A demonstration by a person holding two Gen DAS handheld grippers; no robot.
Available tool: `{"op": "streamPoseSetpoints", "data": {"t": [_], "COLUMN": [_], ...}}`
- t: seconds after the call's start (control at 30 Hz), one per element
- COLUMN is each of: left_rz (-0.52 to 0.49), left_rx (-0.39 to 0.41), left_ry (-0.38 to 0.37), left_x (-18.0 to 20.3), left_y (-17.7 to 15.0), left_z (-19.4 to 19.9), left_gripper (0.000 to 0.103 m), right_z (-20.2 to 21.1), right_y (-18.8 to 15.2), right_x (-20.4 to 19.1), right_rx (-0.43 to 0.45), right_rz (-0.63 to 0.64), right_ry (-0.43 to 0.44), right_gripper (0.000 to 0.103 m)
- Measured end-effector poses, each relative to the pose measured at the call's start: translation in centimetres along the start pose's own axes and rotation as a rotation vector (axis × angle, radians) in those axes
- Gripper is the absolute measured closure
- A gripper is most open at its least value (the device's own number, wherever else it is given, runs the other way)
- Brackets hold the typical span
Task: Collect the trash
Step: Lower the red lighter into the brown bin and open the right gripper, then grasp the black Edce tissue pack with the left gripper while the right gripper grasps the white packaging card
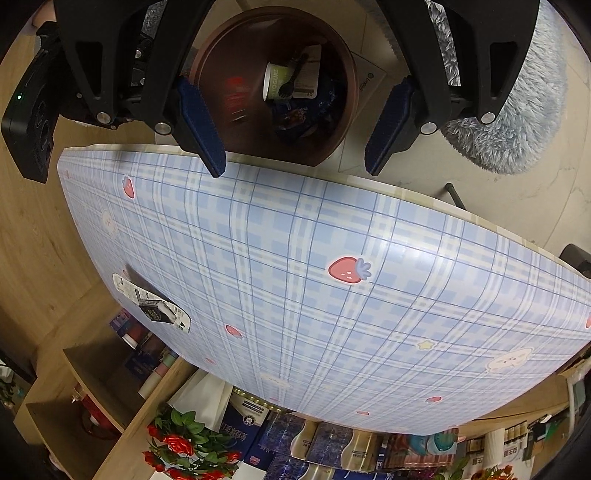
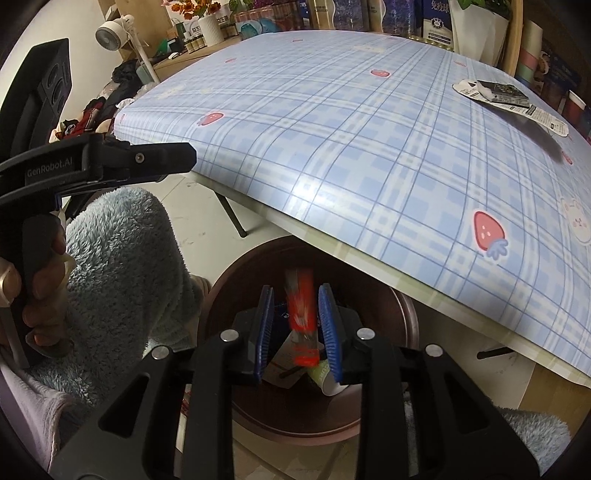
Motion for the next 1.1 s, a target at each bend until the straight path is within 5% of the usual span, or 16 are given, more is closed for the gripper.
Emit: {"op": "streamPoseSetpoints", "data": {"t": [0.17, 0.43, 1.1], "left_rz": [-0.012, -0.031, -0.061], "left_rx": [0.007, 0.014, 0.019], "left_ry": [0.0, 0.002, 0.012], "left_x": [0.2, 0.6, 1.0], "left_y": [-0.1, 0.0, 0.1], "left_z": [0.1, 0.1, 0.1], "left_gripper": [0.027, 0.027, 0.027], "right_z": [0.2, 1.7, 4.7], "right_y": [0.2, 0.5, 1.0], "right_x": [0.2, 1.1, 3.3], "right_rx": [0.011, 0.069, 0.199], "right_rz": [-0.009, -0.028, -0.122], "right_ry": [-0.004, -0.05, -0.137], "right_gripper": [0.059, 0.012, 0.006]}}
Point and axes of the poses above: each gripper's, at about its wrist camera, not at the fingertips, and z roughly against the way its jaws point, x to its right, y to its top, the point moved 3 cm from there along -z, roughly the way its jaws point, and after that the axes turned 5 degrees about y, right-handed, at the moved point
